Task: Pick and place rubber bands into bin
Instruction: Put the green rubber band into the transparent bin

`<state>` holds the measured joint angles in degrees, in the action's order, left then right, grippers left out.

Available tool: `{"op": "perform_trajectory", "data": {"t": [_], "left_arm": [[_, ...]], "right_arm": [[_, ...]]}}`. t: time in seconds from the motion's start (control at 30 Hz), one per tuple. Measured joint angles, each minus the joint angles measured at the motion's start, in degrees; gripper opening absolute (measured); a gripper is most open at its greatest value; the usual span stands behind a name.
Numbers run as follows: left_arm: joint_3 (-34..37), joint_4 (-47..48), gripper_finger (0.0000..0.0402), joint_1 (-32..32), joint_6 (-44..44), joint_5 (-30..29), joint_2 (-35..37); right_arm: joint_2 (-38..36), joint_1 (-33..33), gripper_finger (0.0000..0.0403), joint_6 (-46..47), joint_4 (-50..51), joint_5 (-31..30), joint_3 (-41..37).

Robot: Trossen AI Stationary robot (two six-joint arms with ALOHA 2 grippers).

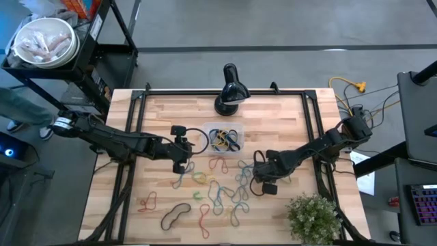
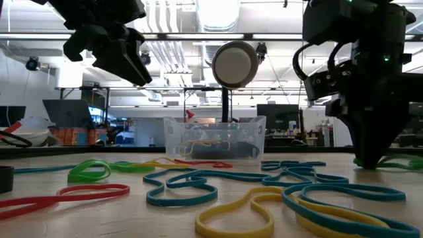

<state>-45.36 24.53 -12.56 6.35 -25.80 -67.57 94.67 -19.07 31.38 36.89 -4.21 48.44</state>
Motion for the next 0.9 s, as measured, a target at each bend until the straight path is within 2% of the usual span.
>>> {"op": "perform_trajectory", "data": {"t": [0.17,0.3,0.4,0.67,0.9], "left_arm": [[0.0,0.0,0.0141,0.0,0.0,0.0,0.0],[0.0,0.0,0.0141,0.0,0.0,0.0,0.0],[0.0,0.0,0.0141,0.0,0.0,0.0,0.0],[0.0,0.0,0.0141,0.0,-0.2,0.0,0.0],[0.0,0.0,0.0141,0.1,-0.2,0.0,0.0]], "right_arm": [[0.0,0.0,0.0052,-0.9,-0.4,-0.1,-0.2],[0.0,-0.1,0.0019,-3.4,-0.6,0.0,-0.1],[0.1,-0.1,0.001,-5.0,-0.6,-0.3,0.4],[0.0,-0.6,0.0008,-10.1,-0.8,-6.5,4.6],[-0.1,-0.5,0.0008,-19.6,-0.8,-14.0,11.1]]}}
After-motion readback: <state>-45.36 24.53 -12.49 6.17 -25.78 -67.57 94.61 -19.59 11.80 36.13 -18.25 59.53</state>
